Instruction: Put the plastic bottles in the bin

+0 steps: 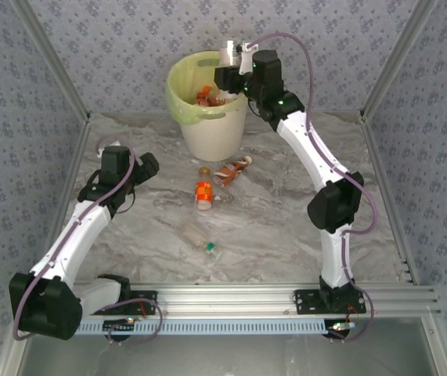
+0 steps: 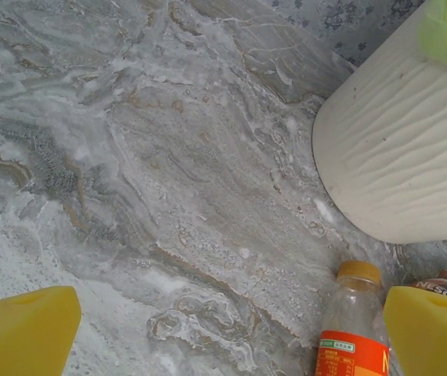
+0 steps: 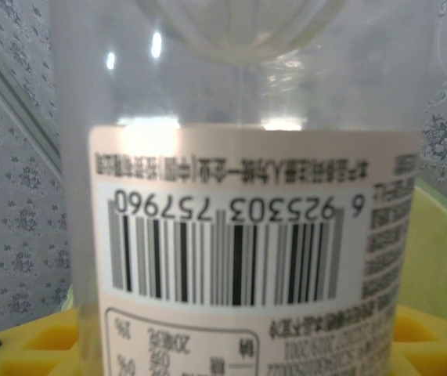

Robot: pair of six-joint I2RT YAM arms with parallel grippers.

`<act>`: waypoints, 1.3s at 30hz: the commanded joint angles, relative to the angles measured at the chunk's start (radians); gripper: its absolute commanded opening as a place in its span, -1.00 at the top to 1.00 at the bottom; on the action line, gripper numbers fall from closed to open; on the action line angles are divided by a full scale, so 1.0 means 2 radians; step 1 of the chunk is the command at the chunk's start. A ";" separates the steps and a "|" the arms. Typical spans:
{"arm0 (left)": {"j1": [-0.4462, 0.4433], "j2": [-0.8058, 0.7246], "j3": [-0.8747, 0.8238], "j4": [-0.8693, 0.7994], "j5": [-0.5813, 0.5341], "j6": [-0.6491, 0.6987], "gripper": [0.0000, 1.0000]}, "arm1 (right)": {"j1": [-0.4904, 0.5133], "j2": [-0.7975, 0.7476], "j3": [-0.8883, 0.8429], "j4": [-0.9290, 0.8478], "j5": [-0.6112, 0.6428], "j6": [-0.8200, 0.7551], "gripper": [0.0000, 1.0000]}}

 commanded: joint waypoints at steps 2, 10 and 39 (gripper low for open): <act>0.004 -0.005 -0.005 -0.001 -0.003 -0.002 -0.99 | -0.002 -0.004 0.021 -0.007 -0.013 0.000 -0.11; 0.004 -0.008 -0.006 -0.004 0.023 -0.022 -0.99 | -0.007 0.079 0.117 -0.045 0.036 -0.028 -0.25; -0.203 0.039 -0.064 -0.149 0.081 -0.248 -0.99 | 0.036 -0.363 -0.486 0.070 0.117 -0.069 -1.00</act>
